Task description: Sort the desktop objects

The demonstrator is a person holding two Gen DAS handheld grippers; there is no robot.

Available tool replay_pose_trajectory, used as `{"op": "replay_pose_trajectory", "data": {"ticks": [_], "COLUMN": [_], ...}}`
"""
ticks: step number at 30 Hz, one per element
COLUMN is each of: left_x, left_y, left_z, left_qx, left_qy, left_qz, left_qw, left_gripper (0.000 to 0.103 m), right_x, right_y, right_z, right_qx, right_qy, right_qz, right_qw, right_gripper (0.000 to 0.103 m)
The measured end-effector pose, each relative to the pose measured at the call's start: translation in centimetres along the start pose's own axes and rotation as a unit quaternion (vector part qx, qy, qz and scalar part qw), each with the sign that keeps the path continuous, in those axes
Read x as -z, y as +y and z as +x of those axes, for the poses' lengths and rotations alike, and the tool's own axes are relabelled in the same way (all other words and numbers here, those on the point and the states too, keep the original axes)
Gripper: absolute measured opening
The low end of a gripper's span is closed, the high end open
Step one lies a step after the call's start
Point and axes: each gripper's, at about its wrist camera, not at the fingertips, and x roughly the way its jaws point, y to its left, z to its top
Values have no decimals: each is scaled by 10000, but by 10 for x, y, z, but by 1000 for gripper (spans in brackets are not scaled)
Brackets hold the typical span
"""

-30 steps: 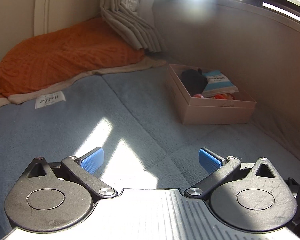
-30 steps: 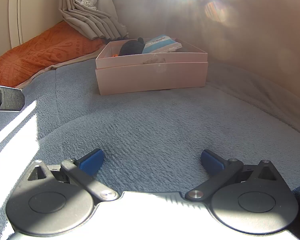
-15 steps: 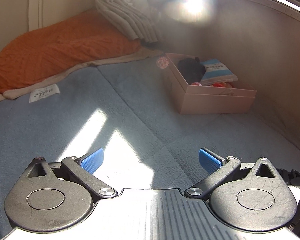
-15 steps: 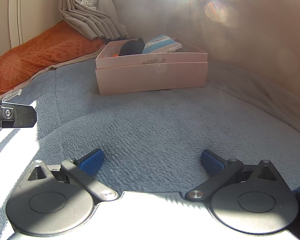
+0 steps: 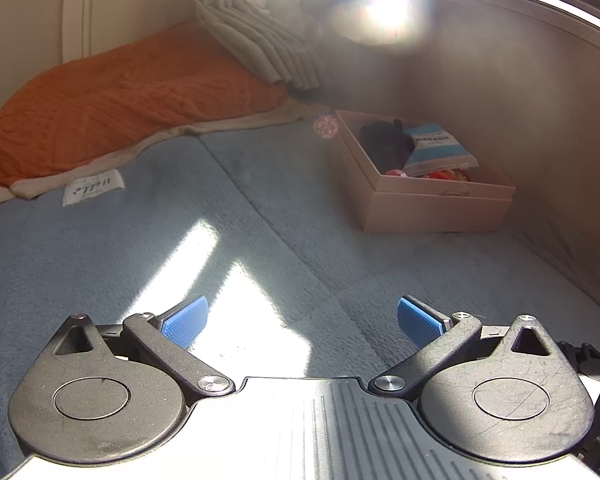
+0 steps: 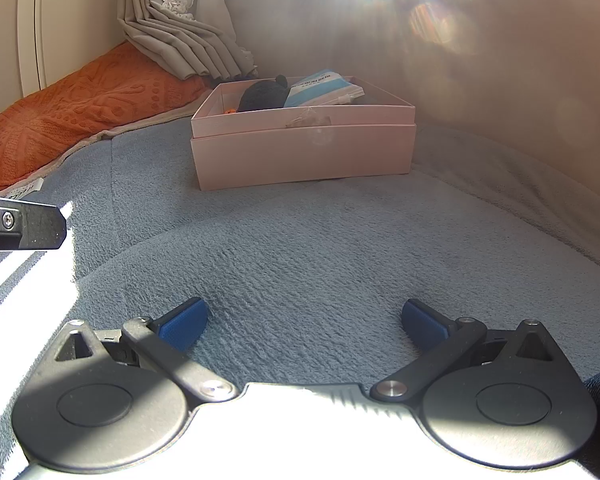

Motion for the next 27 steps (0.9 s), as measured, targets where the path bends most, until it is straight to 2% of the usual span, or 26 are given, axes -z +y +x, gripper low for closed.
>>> {"op": "replay_pose_trajectory", "data": {"ticks": [27], "left_x": [4], "left_y": [-1], "left_z": [2], "left_qx": [-18], "left_qy": [69], "left_qz": [64], "left_qw": [10000], "left_gripper": [103], "right_x": [0], "right_y": [0], "right_z": [1], "right_qx": [-1], "right_qy": [-2], "right_qz": [-1], "right_qw": [10000], "right_gripper": [103]}}
